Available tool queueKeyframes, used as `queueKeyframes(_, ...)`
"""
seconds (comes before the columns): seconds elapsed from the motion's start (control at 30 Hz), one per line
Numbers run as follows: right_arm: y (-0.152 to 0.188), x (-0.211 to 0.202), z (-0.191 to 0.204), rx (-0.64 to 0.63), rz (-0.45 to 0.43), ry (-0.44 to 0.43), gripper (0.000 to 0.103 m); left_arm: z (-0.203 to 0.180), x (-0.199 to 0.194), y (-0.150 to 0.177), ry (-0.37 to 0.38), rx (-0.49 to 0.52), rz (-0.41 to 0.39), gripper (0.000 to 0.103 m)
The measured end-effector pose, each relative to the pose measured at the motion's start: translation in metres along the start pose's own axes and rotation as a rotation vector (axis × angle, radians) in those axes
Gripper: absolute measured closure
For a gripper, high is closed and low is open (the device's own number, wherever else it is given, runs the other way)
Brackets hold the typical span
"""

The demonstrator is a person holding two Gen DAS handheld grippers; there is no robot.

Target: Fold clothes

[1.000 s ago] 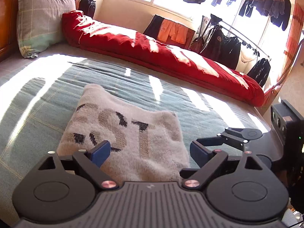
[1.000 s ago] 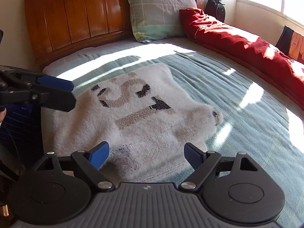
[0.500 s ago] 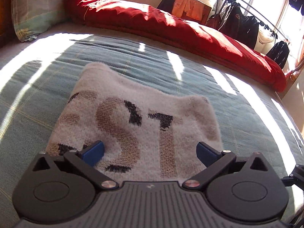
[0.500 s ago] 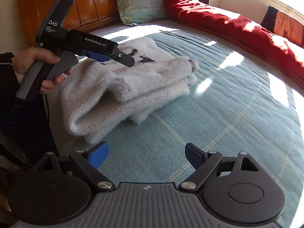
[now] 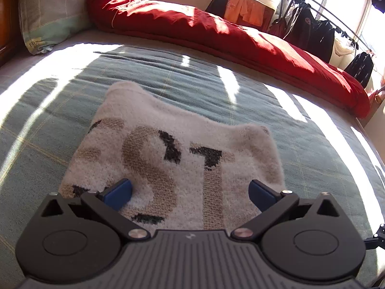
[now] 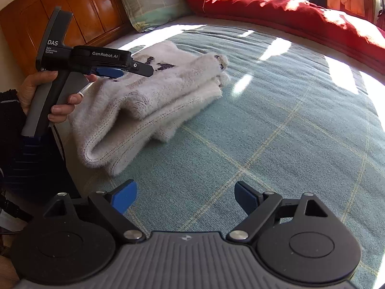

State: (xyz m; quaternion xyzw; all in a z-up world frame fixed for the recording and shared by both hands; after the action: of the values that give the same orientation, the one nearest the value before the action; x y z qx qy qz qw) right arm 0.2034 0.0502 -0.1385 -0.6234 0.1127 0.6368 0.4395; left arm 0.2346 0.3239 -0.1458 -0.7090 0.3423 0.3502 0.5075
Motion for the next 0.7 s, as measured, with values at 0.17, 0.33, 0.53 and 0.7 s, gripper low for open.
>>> queueKeyframes(0.17,-0.002,-0.009,0.001,0.001,-0.004,0.011,0.012,-0.003,-0.016,0.006,-0.023,-0.044,-0.057,0.001)
queueKeyframes(0.33,-0.006,-0.028,0.001,0.062,-0.019,0.049,0.005,-0.033,-0.058,0.030,-0.205,0.002,-0.126,0.001)
queueKeyframes(0.53,-0.009,-0.054,0.012,0.099,-0.034,0.039,0.000,-0.071,-0.102,0.071,-0.260,0.016,-0.074,0.001)
queueKeyframes(0.7,-0.006,-0.076,0.032,0.082,-0.063,0.037,0.000,-0.087,-0.135,0.104,-0.296,0.024,-0.071,0.001)
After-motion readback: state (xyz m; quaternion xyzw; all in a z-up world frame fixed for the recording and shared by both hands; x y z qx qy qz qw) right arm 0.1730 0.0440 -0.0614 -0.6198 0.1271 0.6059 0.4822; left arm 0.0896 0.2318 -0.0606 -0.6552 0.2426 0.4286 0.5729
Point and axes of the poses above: each gripper's, at about its wrist camera, not at the fingertips, and x roughly the way its jaws point, z to its left, y to its underside, the point moved 3 cm from there along x, roughly the way its jaws point, and after that the axes turned 14 degrees about z, right-handed, at the moved point
